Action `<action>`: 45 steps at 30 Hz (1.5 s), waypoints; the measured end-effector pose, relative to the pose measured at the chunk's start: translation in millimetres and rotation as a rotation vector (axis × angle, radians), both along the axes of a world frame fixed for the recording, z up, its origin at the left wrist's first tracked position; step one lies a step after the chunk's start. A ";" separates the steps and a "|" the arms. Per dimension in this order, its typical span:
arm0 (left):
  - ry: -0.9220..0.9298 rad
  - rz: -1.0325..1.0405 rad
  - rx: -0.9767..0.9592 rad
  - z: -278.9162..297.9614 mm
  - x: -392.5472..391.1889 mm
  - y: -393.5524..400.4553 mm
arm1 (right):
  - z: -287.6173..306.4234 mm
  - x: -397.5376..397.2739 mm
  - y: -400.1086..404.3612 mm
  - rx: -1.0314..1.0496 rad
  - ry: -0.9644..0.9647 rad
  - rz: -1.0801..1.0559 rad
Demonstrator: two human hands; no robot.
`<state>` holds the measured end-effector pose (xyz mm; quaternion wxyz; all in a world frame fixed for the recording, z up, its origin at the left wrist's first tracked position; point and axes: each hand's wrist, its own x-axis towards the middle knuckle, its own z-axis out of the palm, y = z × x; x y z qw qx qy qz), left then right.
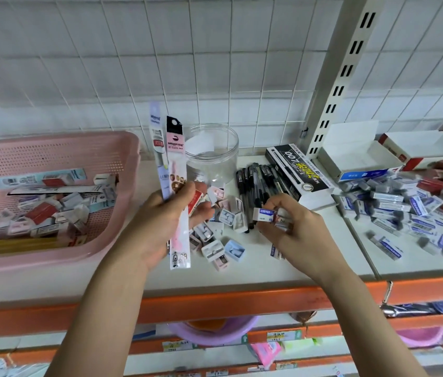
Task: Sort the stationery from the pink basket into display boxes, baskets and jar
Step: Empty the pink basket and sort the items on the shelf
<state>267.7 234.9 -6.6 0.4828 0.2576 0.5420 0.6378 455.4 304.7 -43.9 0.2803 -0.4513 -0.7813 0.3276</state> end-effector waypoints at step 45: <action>0.801 -0.048 -0.029 -14.5 136.5 67.2 | 7.6 136.6 52.8 0.145 -0.004 -0.070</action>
